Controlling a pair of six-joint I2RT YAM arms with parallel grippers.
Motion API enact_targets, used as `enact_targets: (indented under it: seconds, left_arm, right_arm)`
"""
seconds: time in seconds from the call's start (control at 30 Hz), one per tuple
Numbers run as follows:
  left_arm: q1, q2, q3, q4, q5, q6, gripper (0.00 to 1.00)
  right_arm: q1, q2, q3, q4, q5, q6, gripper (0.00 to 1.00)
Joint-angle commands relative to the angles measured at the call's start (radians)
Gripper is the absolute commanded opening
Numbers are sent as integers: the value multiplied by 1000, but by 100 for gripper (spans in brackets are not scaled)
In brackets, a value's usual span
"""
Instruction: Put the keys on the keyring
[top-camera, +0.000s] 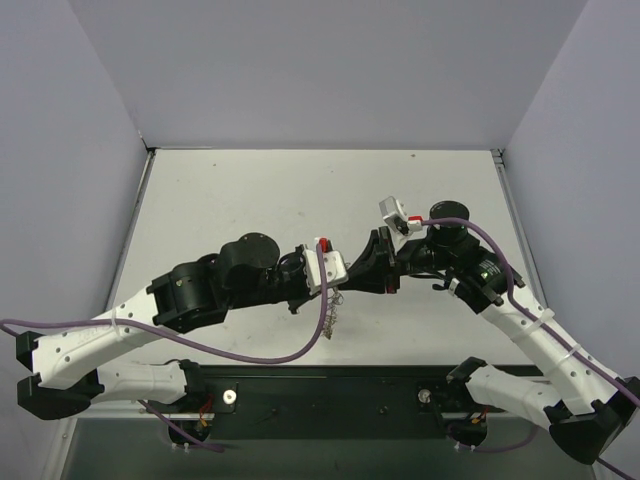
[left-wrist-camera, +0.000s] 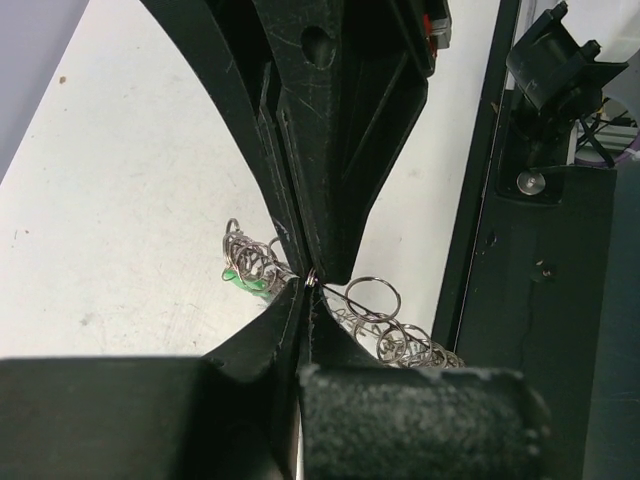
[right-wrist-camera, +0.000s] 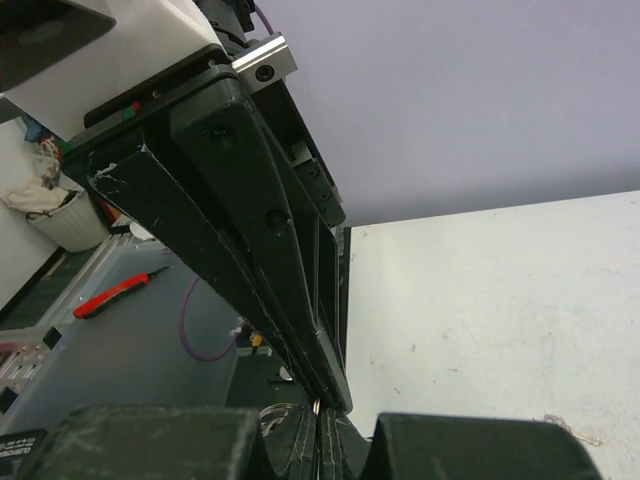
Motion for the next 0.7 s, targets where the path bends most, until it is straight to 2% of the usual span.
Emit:
enact_targets:
  seconds: [0.0, 0.07, 0.1, 0.2, 0.33, 0.43, 0.47, 0.53, 0.57, 0.63, 0.67]
  left_arm:
    - [-6, -41, 6, 145, -15, -18, 19]
    - [-6, -60, -5, 159, -59, -23, 39]
    - [-6, -81, -20, 183, -76, -32, 54]
    - [2, -141, -51, 252, -117, -55, 66]
    - [46, -224, -121, 340, -108, -87, 69]
    - [112, -262, -144, 383, 11, -135, 69]
    - [181, -256, -143, 383, 122, -164, 69]
    - [245, -238, -137, 391, 245, -201, 66]
    - [311, -212, -132, 395, 366, -246, 63]
    - [370, -189, -130, 429, 479, -288, 61]
    - [417, -174, -143, 449, 578, -332, 60]
  right_arm:
    - [4, -16, 38, 53, 20, -14, 0]
    - [4, -23, 41, 62, 20, -10, 0]
    - [4, -26, 39, 65, 18, -10, 0]
    - [-1, -37, 45, 76, 20, -7, 0]
    - [-15, -54, 53, 102, 12, 4, 0]
    - [-25, -66, 42, 187, -8, 68, 0]
    - [-30, -69, 39, 239, -15, 87, 0]
    - [-45, -72, 32, 333, -35, 154, 0]
    - [-51, -72, 27, 365, -49, 182, 0]
    - [-71, -71, 15, 454, -69, 247, 0]
    - [-77, -71, 10, 486, -81, 271, 0]
